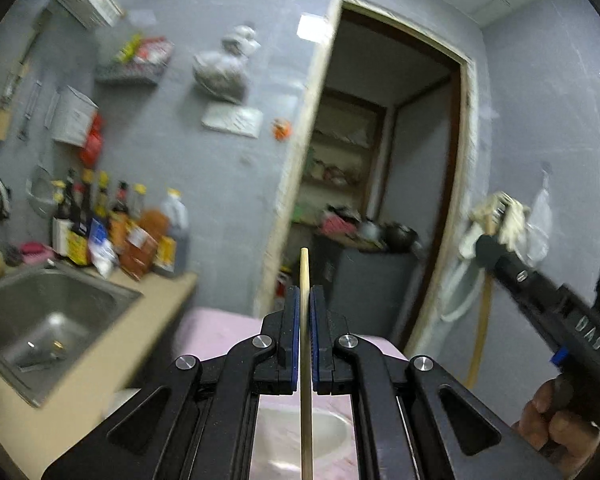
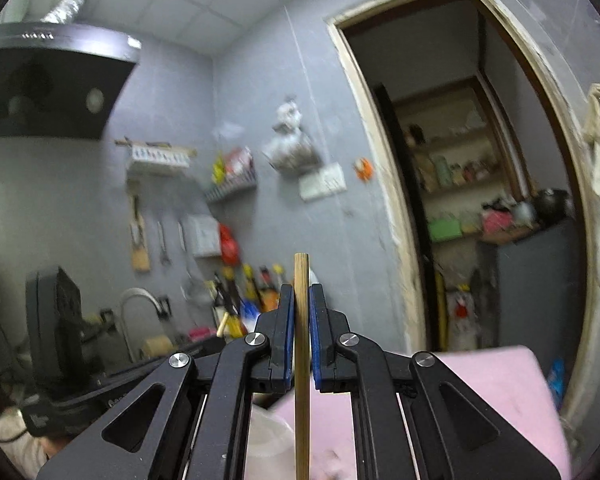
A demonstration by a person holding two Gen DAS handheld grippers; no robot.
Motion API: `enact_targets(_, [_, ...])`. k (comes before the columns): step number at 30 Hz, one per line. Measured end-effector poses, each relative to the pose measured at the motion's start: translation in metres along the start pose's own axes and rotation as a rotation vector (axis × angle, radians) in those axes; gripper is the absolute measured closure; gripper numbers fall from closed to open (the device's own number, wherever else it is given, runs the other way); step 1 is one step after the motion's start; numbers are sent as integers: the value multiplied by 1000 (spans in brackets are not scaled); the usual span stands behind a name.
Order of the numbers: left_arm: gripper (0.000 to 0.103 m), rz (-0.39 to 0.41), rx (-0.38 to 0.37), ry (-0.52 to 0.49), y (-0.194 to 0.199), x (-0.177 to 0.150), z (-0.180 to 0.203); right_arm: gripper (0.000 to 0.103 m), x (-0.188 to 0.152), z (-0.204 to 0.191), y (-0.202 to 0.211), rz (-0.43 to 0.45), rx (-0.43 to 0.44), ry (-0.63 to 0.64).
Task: Organize utensils
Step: 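Lift the chopstick with the right gripper and carry it over the white caddy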
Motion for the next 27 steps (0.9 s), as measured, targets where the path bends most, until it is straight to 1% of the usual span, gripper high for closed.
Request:
enact_targets(3, [100, 49, 57, 29, 2, 21, -35, 98, 16, -13, -14, 56, 35, -7])
enact_targets(6, [100, 95, 97, 73, 3, 38, -68, 98, 30, -25, -34, 114, 55, -6])
enact_targets(11, [100, 147, 131, 160, -4, 51, -111, 98, 40, -30, -50, 171, 38, 1])
enact_targets(15, [100, 174, 160, 210, -13, 42, -130, 98, 25, -22, -56, 183, -10, 27])
enact_targets(18, [100, 199, 198, 220, -14, 32, -136, 98, 10, -17, -61, 163, -26, 47])
enact_targets(22, [100, 243, 248, 227, -12, 23, -139, 98, -10, -14, -67, 143, -32, 53])
enact_targets(25, [100, 290, 290, 207, -3, 22, -138, 98, -23, -11, -67, 125, -33, 51])
enact_targets(27, [100, 297, 303, 191, -1, 18, -135, 98, -31, -10, -66, 114, -35, 58])
Point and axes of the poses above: each gripper's, at about its wrist camera, not at the fingertips, and y roughly against the way its jaws point, z to its right, x to its top, the point moved 10 cm from there along -y, roughly the way its jaws point, and after that the axes turned 3 degrees about x, right-handed, at the moved point
